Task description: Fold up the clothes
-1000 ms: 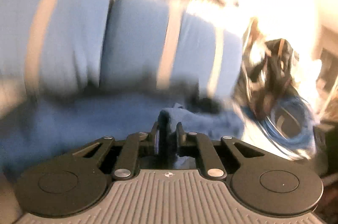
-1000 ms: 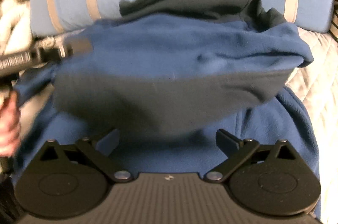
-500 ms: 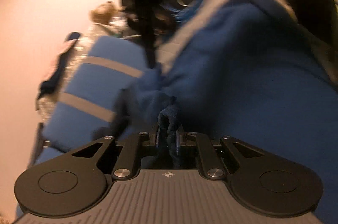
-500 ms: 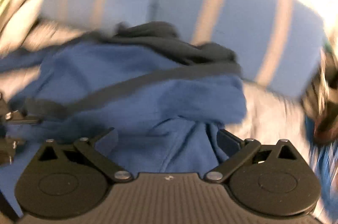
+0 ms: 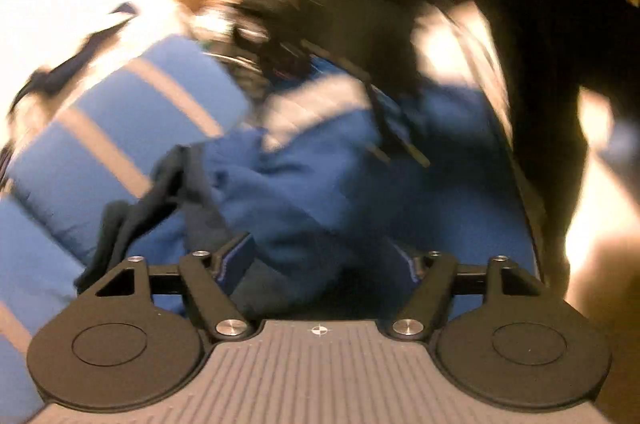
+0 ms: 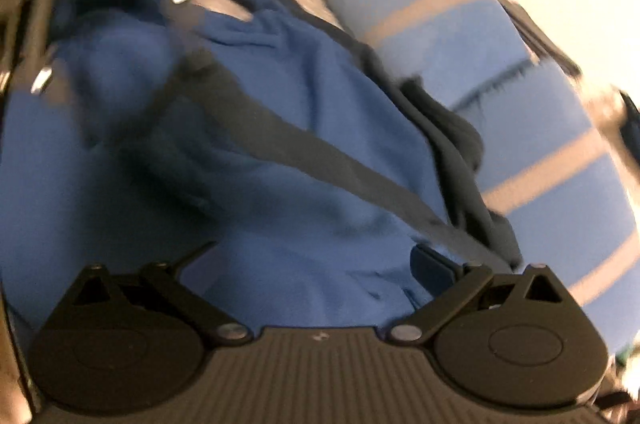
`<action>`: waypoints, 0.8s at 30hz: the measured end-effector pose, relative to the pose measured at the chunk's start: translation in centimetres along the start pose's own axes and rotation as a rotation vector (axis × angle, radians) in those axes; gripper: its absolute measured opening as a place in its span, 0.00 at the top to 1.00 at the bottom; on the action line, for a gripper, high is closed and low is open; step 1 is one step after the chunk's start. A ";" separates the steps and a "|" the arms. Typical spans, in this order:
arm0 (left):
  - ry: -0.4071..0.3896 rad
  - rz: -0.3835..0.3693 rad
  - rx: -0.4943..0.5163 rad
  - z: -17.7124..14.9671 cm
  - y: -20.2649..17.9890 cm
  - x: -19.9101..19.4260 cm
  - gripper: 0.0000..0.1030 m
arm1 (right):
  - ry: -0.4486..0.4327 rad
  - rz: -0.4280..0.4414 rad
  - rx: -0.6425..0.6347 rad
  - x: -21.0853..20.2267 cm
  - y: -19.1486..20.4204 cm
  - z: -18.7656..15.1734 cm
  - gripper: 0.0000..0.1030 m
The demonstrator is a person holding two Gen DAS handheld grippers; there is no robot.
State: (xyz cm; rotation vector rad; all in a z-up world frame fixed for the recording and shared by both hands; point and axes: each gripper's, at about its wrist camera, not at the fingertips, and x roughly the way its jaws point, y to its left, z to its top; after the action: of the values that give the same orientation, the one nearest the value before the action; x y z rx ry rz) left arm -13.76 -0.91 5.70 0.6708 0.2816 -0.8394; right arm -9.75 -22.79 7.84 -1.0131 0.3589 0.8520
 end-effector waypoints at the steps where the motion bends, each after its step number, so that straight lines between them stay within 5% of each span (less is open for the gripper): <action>1: -0.015 0.029 -0.060 0.1 0.7 -0.3 0.31 | -0.027 0.013 -0.021 -0.2 0.5 0.3 0.00; 6: -0.025 0.193 -0.343 0.6 4.2 -0.8 0.30 | -0.111 0.097 -0.103 -0.4 2.3 1.4 0.04; 8: -0.004 0.231 -0.453 0.3 5.6 -0.9 0.29 | -0.109 0.154 -0.124 0.1 2.4 1.9 0.17; 13: -0.001 0.252 -0.696 -1.3 8.7 -1.3 0.29 | -0.090 0.300 -0.173 1.7 2.3 2.8 0.33; 21: 0.046 0.347 -0.836 -2.8 11.1 -0.6 0.29 | -0.046 0.364 -0.295 3.4 3.2 4.6 0.40; 23: 0.057 0.352 -0.853 -3.1 11.4 -0.2 0.29 | -0.028 0.374 -0.297 3.8 3.4 5.0 0.63; 24: 0.061 0.355 -0.860 -3.3 11.4 -0.2 0.29 | -0.020 0.381 -0.292 4.0 3.4 5.2 0.66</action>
State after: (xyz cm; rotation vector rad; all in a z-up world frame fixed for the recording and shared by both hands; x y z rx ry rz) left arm -5.08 6.76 8.26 -0.0678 0.5181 -0.2962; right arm -10.43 -15.69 5.98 -1.2255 0.4266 1.2843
